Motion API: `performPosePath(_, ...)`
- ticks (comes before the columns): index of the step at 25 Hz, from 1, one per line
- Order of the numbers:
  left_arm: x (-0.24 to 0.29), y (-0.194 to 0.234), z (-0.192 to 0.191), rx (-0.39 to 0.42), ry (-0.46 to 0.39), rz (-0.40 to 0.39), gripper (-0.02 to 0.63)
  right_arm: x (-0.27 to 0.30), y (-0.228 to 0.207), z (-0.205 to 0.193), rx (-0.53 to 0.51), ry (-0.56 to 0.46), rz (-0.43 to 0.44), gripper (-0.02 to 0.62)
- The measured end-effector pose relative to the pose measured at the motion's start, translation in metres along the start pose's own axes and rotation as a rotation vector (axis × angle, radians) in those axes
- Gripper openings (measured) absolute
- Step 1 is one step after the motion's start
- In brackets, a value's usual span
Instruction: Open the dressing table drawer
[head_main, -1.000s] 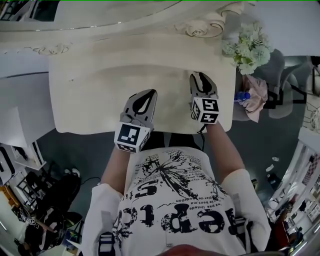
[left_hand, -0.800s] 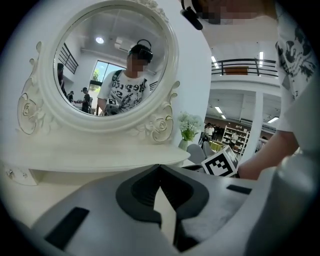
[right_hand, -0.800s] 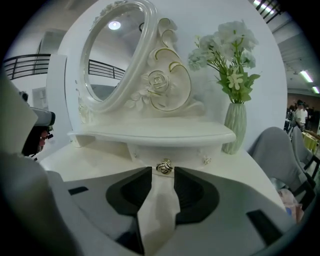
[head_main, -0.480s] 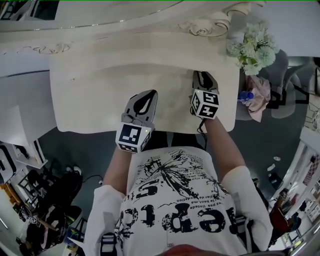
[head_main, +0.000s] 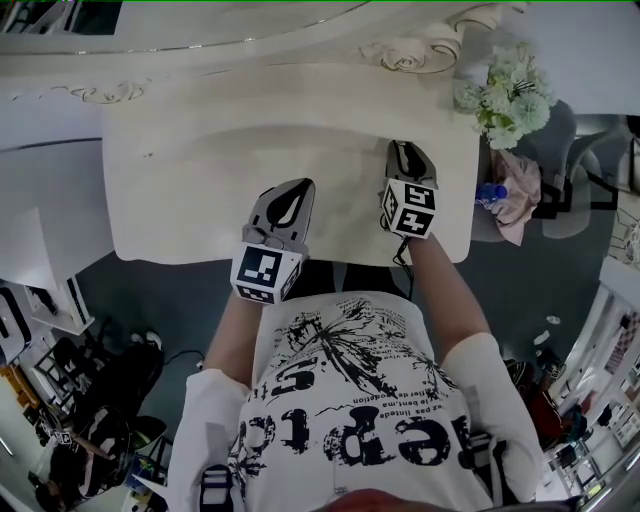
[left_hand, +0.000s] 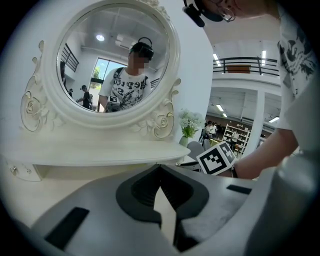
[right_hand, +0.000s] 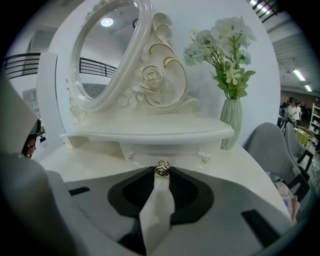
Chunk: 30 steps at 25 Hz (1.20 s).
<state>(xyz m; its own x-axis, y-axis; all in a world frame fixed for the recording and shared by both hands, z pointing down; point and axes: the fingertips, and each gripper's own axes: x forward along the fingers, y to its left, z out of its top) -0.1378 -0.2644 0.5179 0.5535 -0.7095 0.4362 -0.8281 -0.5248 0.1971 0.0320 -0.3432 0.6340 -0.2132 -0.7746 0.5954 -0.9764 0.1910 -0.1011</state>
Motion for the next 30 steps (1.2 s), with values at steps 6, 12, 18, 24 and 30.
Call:
performPosePath(6, -0.007, 0.000, -0.002, -0.005, 0.000, 0.004, 0.014, -0.014, 0.004, -0.013, -0.004, 0.017, 0.003, 0.104)
performPosePath(12, -0.010, -0.007, -0.002, -0.002, 0.003, -0.004, 0.014, -0.028, 0.009, -0.025, 0.008, 0.035, 0.002, 0.104)
performPosePath(18, -0.011, -0.013, -0.008, -0.004, 0.025, -0.008, 0.014, -0.041, 0.010, -0.034, 0.028, 0.047, 0.004, 0.104)
performPosePath(24, -0.013, -0.017, -0.015, -0.004, 0.051, -0.008, 0.014, -0.051, 0.012, -0.042, 0.052, 0.058, 0.012, 0.104)
performPosePath(30, -0.015, -0.022, -0.015, -0.005, 0.054, -0.015, 0.014, -0.059, 0.014, -0.048, 0.061, 0.067, 0.016, 0.104)
